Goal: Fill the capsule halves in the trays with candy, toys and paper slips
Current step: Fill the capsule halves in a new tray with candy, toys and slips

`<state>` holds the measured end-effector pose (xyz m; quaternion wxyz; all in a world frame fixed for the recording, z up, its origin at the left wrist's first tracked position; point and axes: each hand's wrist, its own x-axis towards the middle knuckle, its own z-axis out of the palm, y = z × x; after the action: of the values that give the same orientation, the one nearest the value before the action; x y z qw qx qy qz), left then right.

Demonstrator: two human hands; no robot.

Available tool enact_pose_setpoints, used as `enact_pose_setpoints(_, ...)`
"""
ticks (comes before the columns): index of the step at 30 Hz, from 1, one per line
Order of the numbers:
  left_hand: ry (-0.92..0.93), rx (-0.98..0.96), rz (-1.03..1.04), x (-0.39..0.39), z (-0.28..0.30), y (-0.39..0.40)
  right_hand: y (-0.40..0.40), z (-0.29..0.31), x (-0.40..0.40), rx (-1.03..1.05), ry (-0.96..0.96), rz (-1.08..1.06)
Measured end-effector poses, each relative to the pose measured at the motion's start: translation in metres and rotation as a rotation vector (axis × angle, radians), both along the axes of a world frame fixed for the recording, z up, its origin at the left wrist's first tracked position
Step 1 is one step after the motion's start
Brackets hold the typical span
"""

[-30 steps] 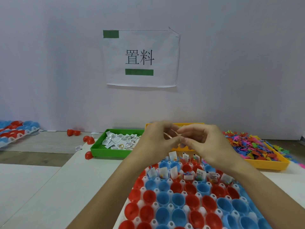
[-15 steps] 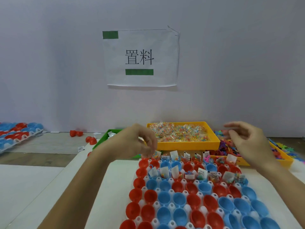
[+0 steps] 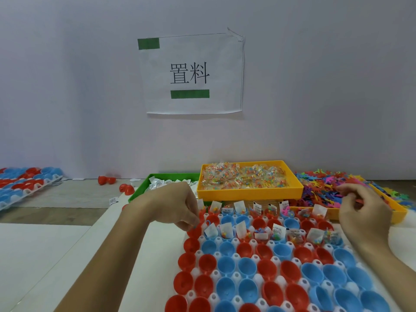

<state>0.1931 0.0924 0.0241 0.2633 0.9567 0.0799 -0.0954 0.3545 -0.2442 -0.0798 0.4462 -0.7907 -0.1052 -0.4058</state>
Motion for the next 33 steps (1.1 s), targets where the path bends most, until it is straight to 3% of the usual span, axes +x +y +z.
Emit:
enact_pose_setpoints(18, -0.051, 0.243, -0.067, 0.007, -0.009, -0.013, 0.001, 0.001, -0.002, 0.014, -0.002, 0.02)
enact_pose_setpoints(25, -0.11, 0.246, -0.093, 0.007, -0.006, -0.01, 0.0, 0.001, 0.0, 0.027, -0.013, 0.02)
enact_pose_setpoints(29, -0.223, 0.271, -0.055, 0.007, -0.002, -0.008, -0.002, 0.0, 0.002, 0.048, 0.014, 0.0)
enact_pose_setpoints(33, -0.444, 0.268, 0.139, 0.009, -0.004, 0.006, -0.003, -0.002, 0.002, 0.041, 0.058, -0.024)
